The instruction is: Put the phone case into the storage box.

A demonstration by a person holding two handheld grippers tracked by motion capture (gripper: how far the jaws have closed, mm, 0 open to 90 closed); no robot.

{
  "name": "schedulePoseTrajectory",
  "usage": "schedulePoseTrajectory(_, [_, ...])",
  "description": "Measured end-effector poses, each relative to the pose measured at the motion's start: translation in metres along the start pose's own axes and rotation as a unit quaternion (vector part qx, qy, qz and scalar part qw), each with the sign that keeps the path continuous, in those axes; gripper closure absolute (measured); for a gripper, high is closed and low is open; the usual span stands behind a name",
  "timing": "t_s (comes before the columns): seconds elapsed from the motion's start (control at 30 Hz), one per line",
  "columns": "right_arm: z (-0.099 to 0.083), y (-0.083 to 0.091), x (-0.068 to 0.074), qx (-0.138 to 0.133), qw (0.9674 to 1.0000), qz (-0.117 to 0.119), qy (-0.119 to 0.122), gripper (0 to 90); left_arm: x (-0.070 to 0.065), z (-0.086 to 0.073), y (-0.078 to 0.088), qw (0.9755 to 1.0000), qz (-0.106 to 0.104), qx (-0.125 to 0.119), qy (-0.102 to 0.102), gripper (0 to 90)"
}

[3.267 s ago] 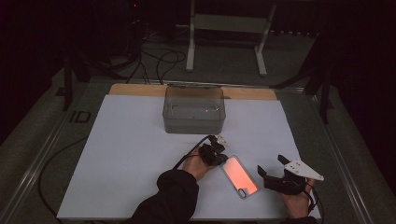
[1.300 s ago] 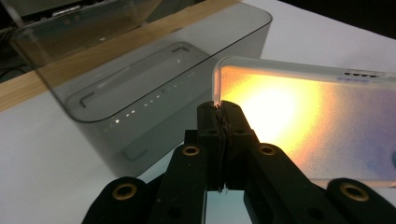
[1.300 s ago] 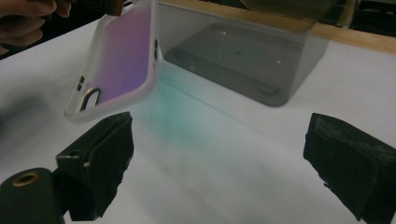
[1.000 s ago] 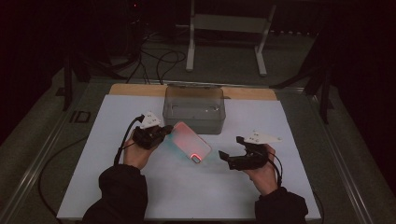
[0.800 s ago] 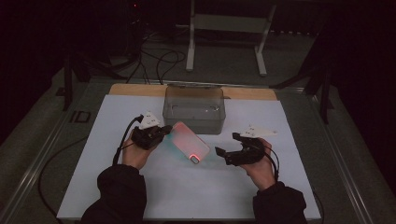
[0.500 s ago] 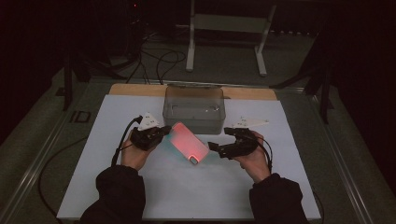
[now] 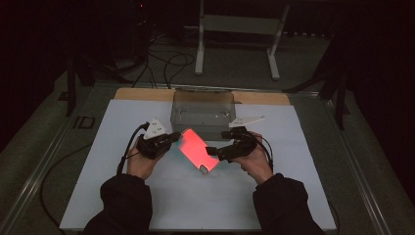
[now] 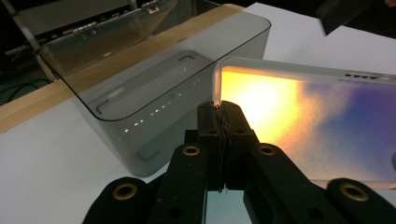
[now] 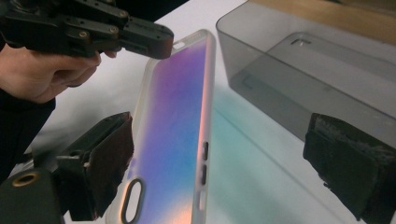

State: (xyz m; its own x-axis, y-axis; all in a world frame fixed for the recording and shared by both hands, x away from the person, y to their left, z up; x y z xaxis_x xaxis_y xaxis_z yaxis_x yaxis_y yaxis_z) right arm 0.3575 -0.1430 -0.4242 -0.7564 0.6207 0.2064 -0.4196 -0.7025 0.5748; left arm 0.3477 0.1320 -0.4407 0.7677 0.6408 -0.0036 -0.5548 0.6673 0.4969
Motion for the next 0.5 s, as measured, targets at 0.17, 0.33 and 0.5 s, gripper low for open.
schedulePoseTrajectory(0.17, [0.003,-0.006,0.000,0.016,0.9997,0.018,-0.010,14.1,0.000,0.001,0.001,1.0000,0.000,-0.003,-0.002,89.1])
schedulePoseTrajectory(0.33, [0.006,-0.011,0.001,0.029,0.9990,0.030,-0.015,17.8,-0.001,0.002,0.001,1.0000,-0.001,-0.008,-0.004,89.1])
schedulePoseTrajectory(0.5, [0.010,-0.016,-0.002,0.045,0.9982,0.035,-0.020,30.7,-0.002,0.002,-0.001,1.0000,-0.003,-0.006,-0.006,89.0])
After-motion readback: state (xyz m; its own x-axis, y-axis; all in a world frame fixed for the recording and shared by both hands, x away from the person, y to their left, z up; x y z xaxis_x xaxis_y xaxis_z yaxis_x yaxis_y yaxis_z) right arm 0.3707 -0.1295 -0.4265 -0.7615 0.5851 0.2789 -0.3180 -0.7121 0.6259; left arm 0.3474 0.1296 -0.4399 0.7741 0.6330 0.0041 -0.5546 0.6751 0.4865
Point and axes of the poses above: each handheld gripper's, and its own axes: y roughly backward along the jaws, z roughly out of its top, x roughly to its left, the point moved 1 cm from there along -y, roughly forward along the jaws, and after that the axes turned 4 degrees about -z, right-handed, at the moved point
